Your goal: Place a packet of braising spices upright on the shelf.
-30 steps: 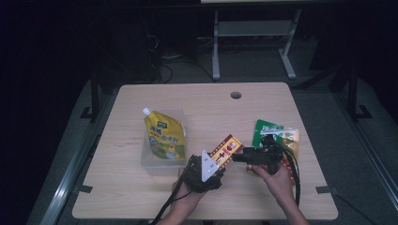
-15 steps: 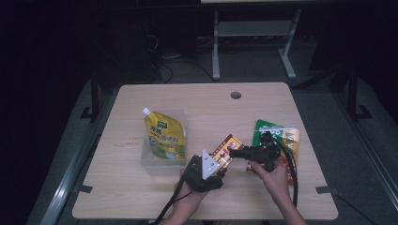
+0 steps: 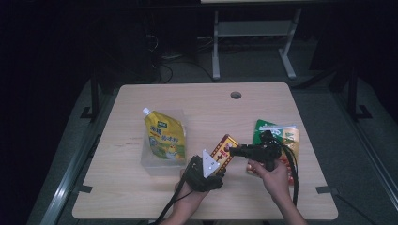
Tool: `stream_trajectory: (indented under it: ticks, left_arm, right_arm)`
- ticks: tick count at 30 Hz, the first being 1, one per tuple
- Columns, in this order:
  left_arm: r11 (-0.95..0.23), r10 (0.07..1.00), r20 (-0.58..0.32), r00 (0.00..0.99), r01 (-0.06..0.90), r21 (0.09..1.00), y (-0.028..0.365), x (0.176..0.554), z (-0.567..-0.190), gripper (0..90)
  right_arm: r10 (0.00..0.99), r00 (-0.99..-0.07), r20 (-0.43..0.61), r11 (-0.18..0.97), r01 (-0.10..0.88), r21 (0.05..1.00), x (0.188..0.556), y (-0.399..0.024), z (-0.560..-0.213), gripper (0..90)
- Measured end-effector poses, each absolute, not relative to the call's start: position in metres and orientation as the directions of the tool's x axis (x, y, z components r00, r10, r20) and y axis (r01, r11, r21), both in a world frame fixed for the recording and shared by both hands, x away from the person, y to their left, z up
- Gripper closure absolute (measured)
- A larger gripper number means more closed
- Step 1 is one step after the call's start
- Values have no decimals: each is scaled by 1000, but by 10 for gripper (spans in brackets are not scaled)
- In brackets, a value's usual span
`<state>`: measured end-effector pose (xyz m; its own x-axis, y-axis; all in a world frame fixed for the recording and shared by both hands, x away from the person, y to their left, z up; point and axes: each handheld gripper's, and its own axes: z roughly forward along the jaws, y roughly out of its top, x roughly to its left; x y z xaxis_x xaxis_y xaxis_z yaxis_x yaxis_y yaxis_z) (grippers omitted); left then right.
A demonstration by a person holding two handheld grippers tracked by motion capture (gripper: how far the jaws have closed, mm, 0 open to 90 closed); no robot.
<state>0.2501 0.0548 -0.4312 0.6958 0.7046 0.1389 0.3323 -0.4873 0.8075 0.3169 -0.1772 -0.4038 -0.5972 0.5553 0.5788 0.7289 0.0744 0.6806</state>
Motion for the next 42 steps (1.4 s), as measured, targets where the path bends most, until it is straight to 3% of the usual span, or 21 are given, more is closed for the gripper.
stream_trajectory:
  ticks: [8,24,42]
  left_arm:
    - [-489,701,142,699,325,810,54,250,-433,312]
    - [-495,661,140,737,288,820,61,241,-428,282]
    - [-530,526,84,846,249,811,72,226,-437,259]
  right_arm:
    - [538,-632,557,106,706,700,313,-174,-395,659]
    - [566,-712,416,231,621,749,307,-167,-372,670]
    - [567,-776,276,362,536,763,320,-171,-353,670]
